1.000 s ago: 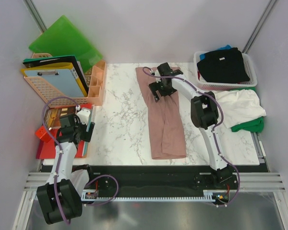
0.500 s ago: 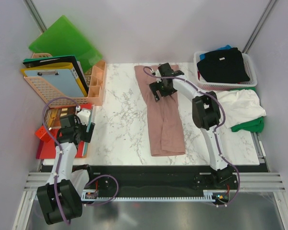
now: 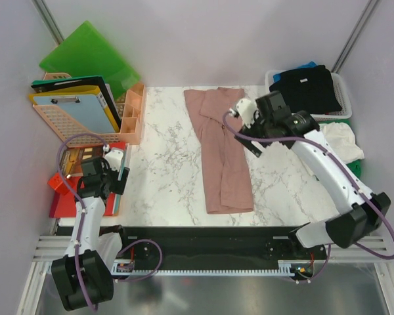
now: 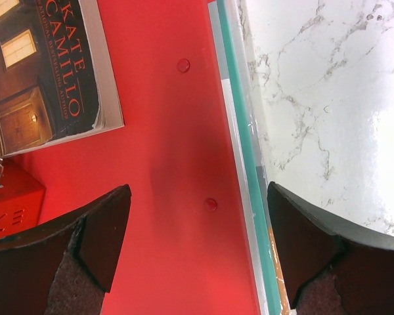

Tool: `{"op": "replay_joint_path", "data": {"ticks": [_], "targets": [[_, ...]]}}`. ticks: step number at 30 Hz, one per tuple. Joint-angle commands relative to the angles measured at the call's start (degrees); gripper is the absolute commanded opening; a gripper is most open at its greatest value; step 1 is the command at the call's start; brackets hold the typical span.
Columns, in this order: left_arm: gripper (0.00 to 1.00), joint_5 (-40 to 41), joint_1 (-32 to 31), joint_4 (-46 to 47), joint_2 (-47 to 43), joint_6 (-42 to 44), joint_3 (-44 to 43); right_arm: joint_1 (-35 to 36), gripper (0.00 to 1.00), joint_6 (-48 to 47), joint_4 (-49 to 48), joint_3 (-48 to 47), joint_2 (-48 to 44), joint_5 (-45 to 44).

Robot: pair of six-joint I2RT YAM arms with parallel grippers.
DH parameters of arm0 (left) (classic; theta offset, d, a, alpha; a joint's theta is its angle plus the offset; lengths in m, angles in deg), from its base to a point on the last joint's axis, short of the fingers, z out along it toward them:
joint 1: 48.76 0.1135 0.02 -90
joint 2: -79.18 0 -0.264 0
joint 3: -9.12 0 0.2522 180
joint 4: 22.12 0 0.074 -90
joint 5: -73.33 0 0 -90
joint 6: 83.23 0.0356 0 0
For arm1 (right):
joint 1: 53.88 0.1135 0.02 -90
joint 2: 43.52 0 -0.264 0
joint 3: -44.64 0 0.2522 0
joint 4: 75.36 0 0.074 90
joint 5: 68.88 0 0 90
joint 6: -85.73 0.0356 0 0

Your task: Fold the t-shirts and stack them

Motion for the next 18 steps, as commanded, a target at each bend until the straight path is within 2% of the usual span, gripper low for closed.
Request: {"op": "replay_joint_path", "data": {"ticks": [1, 3, 5, 8, 13, 16, 18], "targets": [[0.91, -0.6, 0.1, 1.6, -0.6, -0.7, -1.2, 2.4, 0.98, -13.3, 12.4, 12.8, -3.9, -3.9], [0.91, -0.7, 0.1, 1.7, -0.7, -0.9, -1.2, 7.5, 0.98, -16.1, 15.9, 16.6, -7.2, -7.8], [0.91, -0.6, 0.1, 1.8, -0.8, -0.9, -1.2, 12.1, 0.98, -15.9, 14.7, 20.9, -12.1, -12.1], [0.91, -0.5, 0.2, 1.8, -1.1, -0.9, -1.2, 16.0, 0.98, -13.6, 12.3, 21.8, -15.5, -15.2], [0.91, -0.2, 0.1, 1.6, -2.2, -0.8, -1.3, 20.5, 0.98, -12.4, 6.4, 24.0, -20.9, -11.4], [0.91, -0.1, 0.2, 1.4, -2.4, -0.7, -1.3, 23.2, 0.98, -13.2, 7.7, 26.4, -20.1, -9.2], [0.91, -0.1, 0.2, 2.0, -2.3, -0.7, -1.2, 24.9, 0.98, -13.6, 5.2, 30.0, -20.2, -9.3]]}}
